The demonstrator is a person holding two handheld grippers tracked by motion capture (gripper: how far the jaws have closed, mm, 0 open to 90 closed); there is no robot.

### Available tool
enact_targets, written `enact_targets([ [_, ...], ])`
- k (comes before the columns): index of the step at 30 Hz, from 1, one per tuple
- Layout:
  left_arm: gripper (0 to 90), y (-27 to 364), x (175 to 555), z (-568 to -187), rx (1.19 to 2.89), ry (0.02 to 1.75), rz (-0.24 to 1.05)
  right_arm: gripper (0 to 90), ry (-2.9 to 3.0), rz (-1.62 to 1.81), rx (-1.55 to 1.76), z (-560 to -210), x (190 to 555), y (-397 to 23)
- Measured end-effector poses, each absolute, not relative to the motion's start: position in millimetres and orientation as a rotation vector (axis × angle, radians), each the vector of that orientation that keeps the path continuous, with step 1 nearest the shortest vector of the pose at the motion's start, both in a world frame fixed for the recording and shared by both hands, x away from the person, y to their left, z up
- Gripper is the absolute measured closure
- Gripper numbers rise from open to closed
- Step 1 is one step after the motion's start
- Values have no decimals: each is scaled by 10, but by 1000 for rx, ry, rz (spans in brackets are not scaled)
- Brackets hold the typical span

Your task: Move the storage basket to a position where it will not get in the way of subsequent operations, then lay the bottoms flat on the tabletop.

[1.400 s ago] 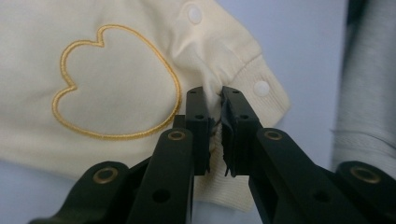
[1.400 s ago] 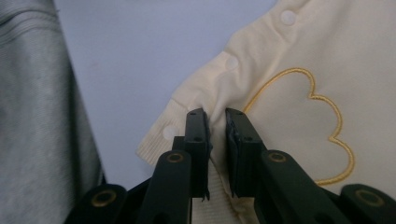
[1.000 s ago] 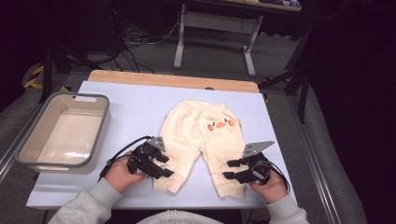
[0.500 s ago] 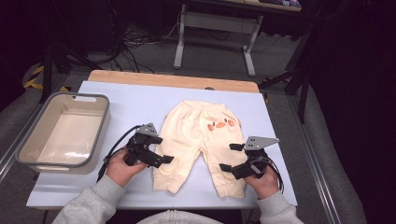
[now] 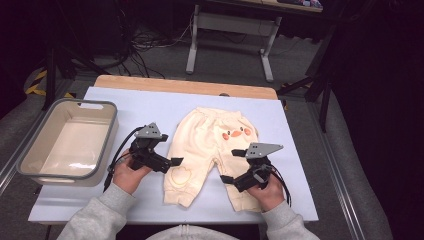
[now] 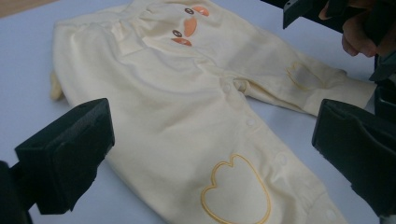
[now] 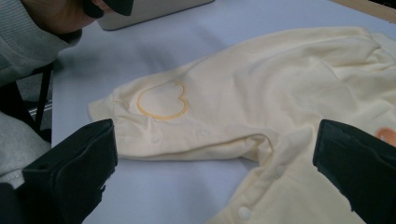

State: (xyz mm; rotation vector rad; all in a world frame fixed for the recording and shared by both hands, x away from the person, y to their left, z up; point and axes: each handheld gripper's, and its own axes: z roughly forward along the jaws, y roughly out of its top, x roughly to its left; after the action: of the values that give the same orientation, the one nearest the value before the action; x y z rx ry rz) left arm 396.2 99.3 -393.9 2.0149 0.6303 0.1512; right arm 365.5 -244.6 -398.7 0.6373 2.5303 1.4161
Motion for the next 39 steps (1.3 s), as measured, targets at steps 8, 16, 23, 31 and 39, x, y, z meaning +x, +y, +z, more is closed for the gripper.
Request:
enact_targets([
  [8,0,1001,3953,-3917,2002,599,220,0,2555,1414,603,-3994,3657,-2257],
  [16,0,1045,3967,-3904,1992,654,286,3,2590,1424,578,-4012,3670,-2035],
  [23,0,1086,3960,-3912,1964,666,291,16,2607,1424,551,-4031,3670,-1921],
  [31,0,1113,3987,-3933,1984,694,265,49,2630,1408,538,-4054,3668,-1808],
  [39,0,1168,3965,-3942,1973,698,255,181,2694,1386,499,-4093,3660,-1684],
])
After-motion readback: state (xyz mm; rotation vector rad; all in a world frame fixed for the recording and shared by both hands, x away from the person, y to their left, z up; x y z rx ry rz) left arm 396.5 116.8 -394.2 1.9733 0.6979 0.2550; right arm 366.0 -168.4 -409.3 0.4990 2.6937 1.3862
